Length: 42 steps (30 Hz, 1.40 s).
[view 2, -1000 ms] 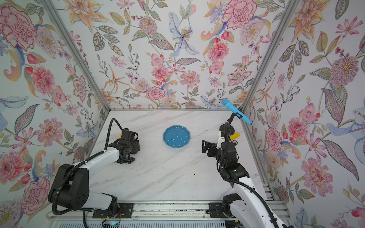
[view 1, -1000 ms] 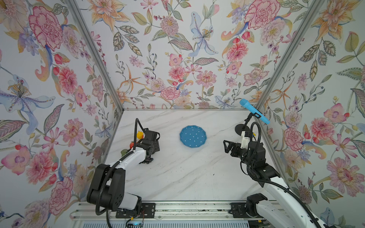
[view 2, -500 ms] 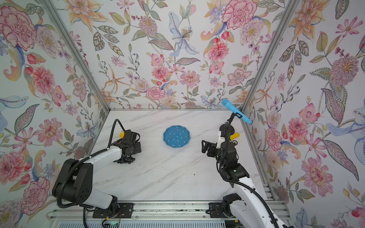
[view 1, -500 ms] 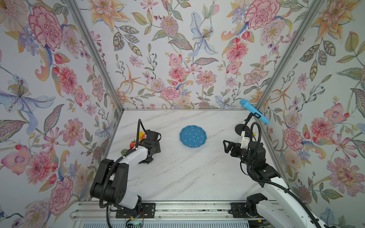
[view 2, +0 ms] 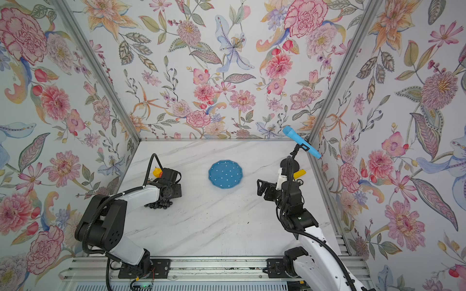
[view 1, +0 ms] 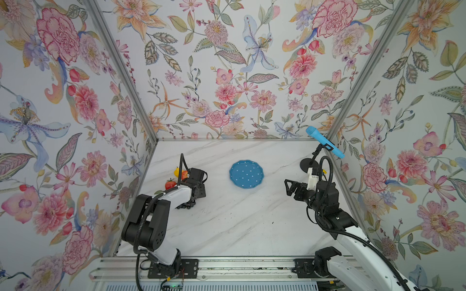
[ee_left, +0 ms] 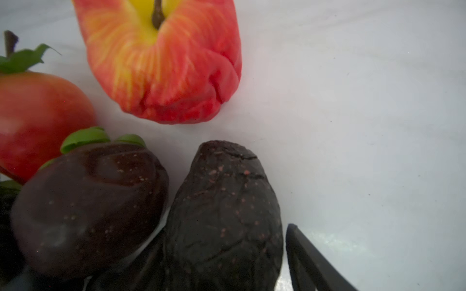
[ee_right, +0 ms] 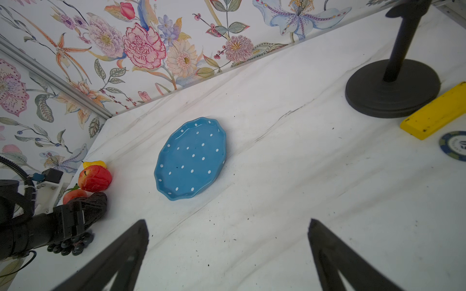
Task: Arrange fruit in a fruit bowl
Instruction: Pick up the fruit from the middle-left of the table, then place the fruit in the fruit bowl.
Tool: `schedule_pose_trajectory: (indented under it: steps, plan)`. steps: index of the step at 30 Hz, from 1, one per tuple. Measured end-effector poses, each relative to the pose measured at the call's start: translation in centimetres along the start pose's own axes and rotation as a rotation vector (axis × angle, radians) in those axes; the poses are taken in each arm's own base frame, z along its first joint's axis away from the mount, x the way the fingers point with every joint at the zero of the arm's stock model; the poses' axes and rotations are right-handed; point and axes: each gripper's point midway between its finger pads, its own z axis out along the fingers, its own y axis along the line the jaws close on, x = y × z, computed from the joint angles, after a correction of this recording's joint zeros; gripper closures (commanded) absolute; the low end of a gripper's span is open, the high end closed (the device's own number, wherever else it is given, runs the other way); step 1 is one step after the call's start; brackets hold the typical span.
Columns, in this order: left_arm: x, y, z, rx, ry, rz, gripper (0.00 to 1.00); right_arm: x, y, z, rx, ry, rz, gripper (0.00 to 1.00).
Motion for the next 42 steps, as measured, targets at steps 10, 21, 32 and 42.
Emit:
schedule_pose_trajectory:
  steps: [10, 21, 32, 42]
  plan:
    - [-0.8, -1.3, -0.1, 0.050, -0.035, 0.005, 0.46, 0.3, 0.1, -0.2, -0.002, 0.009, 0.003, 0.01]
    - [-3.6, -8.3, -7.2, 0.349, -0.307, 0.140, 0.48, 1.4, 0.6, 0.3, -0.016, 0.071, 0.058, 0.00]
    - [-2.2, -17.8, -15.9, 0.796, -0.616, 0.342, 0.48, 2.3, 7.5, 0.3, -0.230, 0.128, 0.140, 0.00]
    - [-0.9, -21.8, -21.8, 0.989, -0.831, 0.453, 0.47, 3.4, 13.2, 0.0, -0.413, 0.163, 0.156, 0.00]
